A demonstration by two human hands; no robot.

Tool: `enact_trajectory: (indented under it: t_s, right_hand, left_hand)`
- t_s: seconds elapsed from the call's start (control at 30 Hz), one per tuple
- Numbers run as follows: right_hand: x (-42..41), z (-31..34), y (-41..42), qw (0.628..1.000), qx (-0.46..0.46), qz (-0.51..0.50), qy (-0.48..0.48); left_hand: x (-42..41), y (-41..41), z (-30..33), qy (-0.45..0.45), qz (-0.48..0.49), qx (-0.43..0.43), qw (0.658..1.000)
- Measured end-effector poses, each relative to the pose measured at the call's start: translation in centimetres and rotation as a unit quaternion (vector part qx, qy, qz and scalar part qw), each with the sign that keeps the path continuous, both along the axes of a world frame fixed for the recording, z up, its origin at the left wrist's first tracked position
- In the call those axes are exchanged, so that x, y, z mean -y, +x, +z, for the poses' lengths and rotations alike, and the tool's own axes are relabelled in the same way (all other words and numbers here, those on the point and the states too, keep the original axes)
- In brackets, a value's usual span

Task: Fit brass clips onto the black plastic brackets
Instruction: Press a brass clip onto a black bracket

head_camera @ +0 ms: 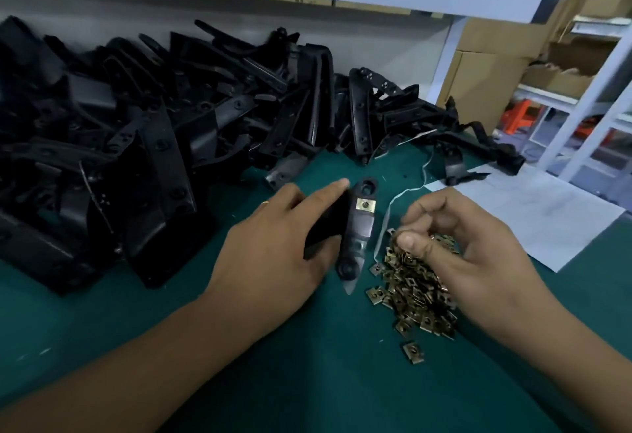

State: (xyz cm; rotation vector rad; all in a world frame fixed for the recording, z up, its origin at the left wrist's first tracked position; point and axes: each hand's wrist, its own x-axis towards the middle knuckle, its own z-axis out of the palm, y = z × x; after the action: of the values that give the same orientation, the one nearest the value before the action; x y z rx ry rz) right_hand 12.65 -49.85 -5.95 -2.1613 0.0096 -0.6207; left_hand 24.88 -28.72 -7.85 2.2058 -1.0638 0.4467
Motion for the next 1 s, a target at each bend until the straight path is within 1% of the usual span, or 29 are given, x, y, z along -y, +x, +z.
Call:
enact_trajectory:
  t_s: [0.03, 0.1, 0.17, 0.27, 0.4, 0.53, 0.63, 0.7, 0.73, 0.8, 0.83, 0.9, 0.93, 1.0]
  right_hand:
    - [-0.3, 0.0, 0.1, 0.999, 0.013, 0.006, 0.053]
    - [-0.7, 0.0, 0.2, 0.987, 0.037, 0.023, 0.156]
    - [-1.2, -0.1, 0.3, 0.975, 0.043, 0.043, 0.216]
    - [-1.7, 0.1, 0.2, 0.974, 0.043, 0.055, 0.214]
    - [-2.5, 0.2, 0.0, 0.983, 0.038, 0.032, 0.179]
    - [-3.0, 0.2, -0.1, 0.982, 0.021, 0.043, 0.185]
    - [-3.2, -0.1, -0.1, 0.986, 0.005, 0.044, 0.162]
    - [-3.3, -0.4, 0.0, 0.986, 0.028, 0.019, 0.163]
    - [-3.1, -0.4, 0.1, 0.984, 0.048, 0.002, 0.172]
    - [-2.6, -0.1, 0.2, 0.975, 0.082, -0.021, 0.207]
    - [-2.3, 0.0, 0.2, 0.968, 0.092, -0.02, 0.231]
    - [-1.9, 0.2, 0.1, 0.955, 0.098, -0.007, 0.279]
    - [-1.8, 0.2, 0.1, 0.95, 0.097, -0.002, 0.298]
    - [-1.7, 0.2, 0.1, 0.941, 0.09, 0.0, 0.326]
  left_hand:
    - [0.1, -0.1, -0.2, -0.052, -0.01, -0.008, 0.999]
    - [0.3, -0.3, -0.8, -0.15, -0.02, -0.054, 0.987]
    - [0.5, -0.4, -1.1, -0.174, -0.028, -0.093, 0.98]
    - [0.3, -0.4, -0.6, -0.176, -0.089, -0.14, 0.97]
    - [0.3, -0.5, -0.2, -0.149, -0.12, -0.136, 0.972]
    - [0.4, -0.9, -0.3, -0.124, -0.145, -0.18, 0.965]
    - [0.2, -1.3, -0.1, -0.124, -0.14, -0.161, 0.969]
    - [0.0, -1.5, 0.1, -0.144, -0.109, -0.185, 0.966]
    - [0.0, -1.5, 0.3, -0.153, -0.094, -0.207, 0.962]
    - [0.0, -1.4, 0.2, -0.156, -0.074, -0.214, 0.961]
    - [0.1, -1.3, 0.0, -0.141, -0.068, -0.209, 0.965]
    - [0.3, -1.4, 0.0, -0.079, -0.065, -0.201, 0.974]
    - [0.4, -1.3, 0.0, -0.046, -0.069, -0.184, 0.979]
    - [0.5, -1.1, -0.1, 0.0, -0.084, -0.102, 0.991]
